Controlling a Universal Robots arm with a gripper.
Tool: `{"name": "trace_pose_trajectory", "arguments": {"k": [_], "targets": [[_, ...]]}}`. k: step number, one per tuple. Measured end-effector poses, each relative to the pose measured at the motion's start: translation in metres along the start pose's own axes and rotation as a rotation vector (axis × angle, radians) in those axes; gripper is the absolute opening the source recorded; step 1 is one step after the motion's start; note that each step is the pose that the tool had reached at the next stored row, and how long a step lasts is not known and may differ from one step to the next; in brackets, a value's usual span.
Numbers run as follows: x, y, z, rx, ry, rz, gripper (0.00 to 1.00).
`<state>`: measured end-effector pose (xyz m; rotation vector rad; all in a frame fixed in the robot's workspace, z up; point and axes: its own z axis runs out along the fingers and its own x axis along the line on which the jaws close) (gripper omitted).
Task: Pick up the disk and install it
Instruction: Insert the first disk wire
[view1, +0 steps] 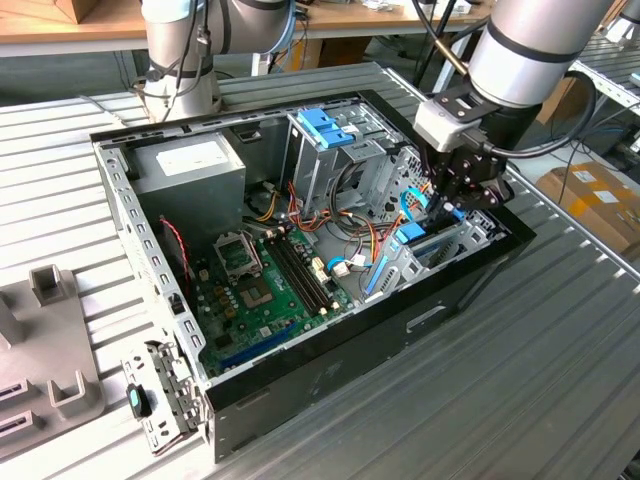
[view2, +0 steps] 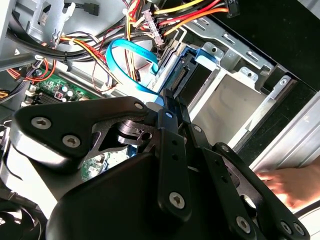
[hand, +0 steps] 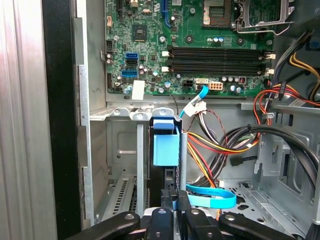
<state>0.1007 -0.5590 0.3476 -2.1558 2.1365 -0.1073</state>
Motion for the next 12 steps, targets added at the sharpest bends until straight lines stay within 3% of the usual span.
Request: {"name": "trace_pose_trajectory", "arguments": {"k": [12], "targets": [[0.0001, 0.0005, 0.0039, 0.0, -0.0002, 0.0, 0.16]]}}
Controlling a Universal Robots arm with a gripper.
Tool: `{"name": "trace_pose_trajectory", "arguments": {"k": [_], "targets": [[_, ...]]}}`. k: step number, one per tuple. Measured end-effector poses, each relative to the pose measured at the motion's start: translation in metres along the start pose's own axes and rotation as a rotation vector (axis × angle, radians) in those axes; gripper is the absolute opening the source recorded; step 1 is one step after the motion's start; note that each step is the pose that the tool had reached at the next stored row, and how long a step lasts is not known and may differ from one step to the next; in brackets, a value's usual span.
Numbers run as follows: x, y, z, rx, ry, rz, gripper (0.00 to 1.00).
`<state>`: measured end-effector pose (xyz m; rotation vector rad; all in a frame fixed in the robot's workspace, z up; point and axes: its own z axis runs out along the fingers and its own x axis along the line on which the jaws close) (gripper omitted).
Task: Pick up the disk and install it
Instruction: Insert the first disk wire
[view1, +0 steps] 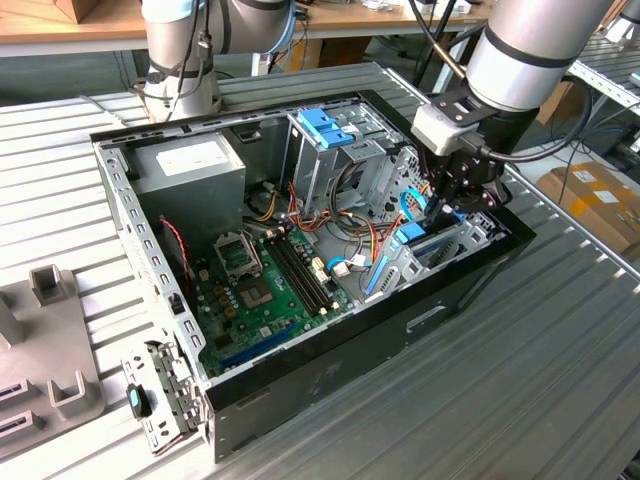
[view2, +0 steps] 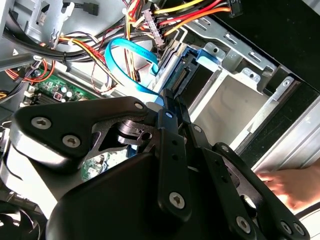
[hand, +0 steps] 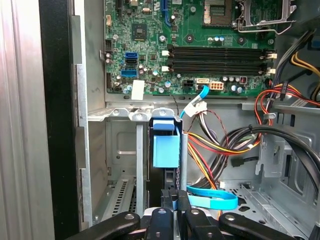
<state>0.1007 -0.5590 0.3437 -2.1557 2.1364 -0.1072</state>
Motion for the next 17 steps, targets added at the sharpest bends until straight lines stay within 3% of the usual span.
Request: {"name": "trace_pose_trajectory", "arguments": {"k": [13, 14, 16, 17], "targets": [[0.0001, 0.0003, 0.0025, 0.0, 0.0, 0.0, 0.16], [0.0001, 0.0003, 0.0027, 0.0, -0.0004, 0.0, 0.17], [0.0001, 0.0003, 0.0025, 0.0, 0.0001, 0.0, 0.36], [0.0001, 0.0003, 0.0025, 0.0, 0.0002, 0.0, 0.36]]}}
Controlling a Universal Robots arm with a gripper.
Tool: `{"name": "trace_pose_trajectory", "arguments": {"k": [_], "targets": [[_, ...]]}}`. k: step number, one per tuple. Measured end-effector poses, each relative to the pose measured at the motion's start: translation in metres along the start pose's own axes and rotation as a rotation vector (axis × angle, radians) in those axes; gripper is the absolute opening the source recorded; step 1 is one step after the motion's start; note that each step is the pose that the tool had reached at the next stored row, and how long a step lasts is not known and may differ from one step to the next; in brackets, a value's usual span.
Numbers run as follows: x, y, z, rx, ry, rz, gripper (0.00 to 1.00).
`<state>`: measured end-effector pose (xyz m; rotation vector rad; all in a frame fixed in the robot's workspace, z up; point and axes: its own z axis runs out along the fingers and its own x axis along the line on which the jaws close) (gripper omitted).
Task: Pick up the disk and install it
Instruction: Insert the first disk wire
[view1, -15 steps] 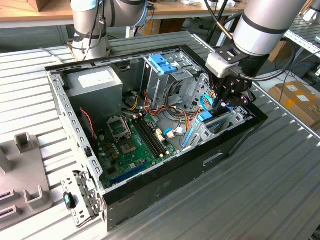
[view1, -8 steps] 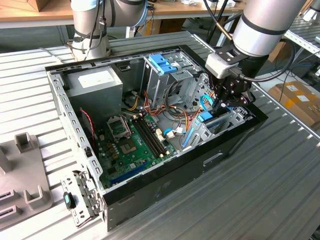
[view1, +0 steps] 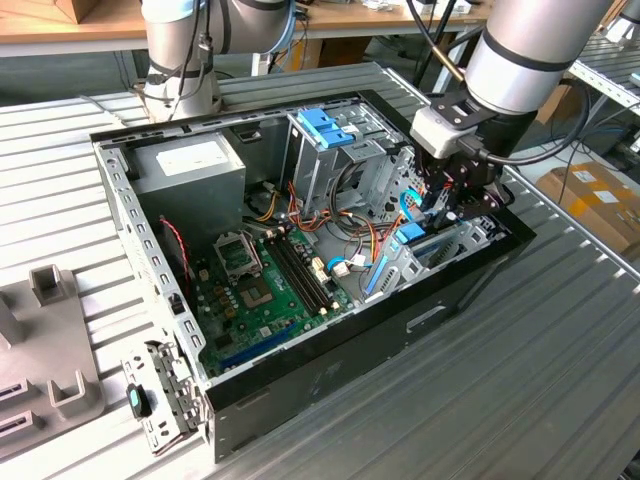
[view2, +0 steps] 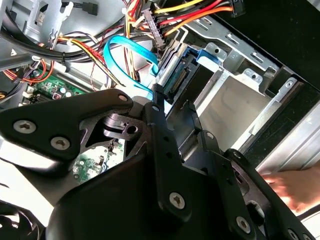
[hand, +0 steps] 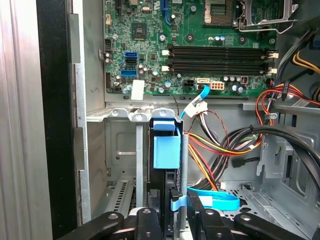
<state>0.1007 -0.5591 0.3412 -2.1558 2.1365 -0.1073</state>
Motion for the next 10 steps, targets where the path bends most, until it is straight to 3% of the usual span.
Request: {"name": "trace_pose_trajectory", "arguments": {"k": [3, 10], "targets": [[0.0, 0.0, -0.0001, 0.0, 0.0005, 0.0, 0.36], [-0.0002, -0.0014, -0.0102, 0.0, 0.0025, 0.0, 0.36]]}}
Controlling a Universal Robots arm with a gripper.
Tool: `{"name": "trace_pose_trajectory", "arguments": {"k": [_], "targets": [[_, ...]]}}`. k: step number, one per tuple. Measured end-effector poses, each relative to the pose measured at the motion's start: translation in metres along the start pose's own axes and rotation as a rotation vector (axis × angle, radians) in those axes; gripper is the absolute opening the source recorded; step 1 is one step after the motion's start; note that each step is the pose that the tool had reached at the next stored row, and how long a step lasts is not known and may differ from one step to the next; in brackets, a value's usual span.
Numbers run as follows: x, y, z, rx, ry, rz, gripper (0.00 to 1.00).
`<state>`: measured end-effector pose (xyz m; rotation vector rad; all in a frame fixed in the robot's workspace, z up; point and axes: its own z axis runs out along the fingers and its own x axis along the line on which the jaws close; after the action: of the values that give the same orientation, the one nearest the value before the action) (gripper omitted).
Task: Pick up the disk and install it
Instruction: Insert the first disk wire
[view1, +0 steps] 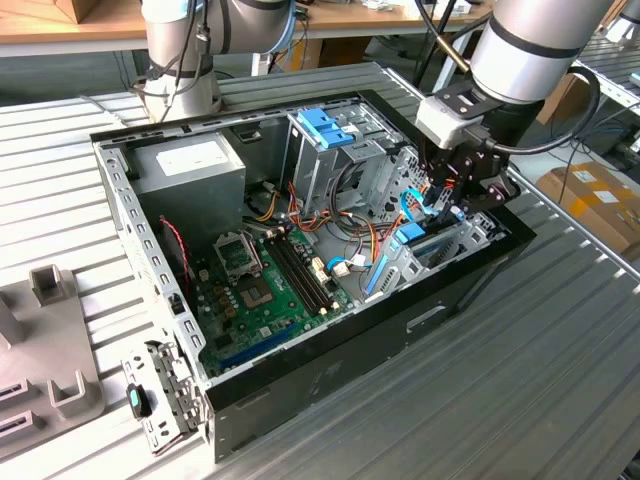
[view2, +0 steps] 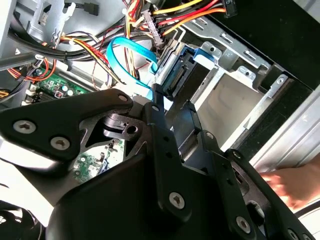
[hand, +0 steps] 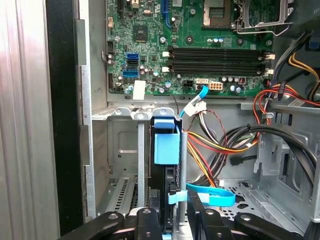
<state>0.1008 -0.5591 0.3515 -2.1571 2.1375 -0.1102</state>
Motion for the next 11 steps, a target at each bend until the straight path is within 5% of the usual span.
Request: {"name": "trace_pose_trajectory", "arguments": {"k": [8, 11], "targets": [[0.0, 0.0, -0.0004, -0.0001, 0.0004, 0.0, 0.36], [0.0, -0.004, 0.0001, -0.0193, 0.0013, 0.0, 0.36]]}}
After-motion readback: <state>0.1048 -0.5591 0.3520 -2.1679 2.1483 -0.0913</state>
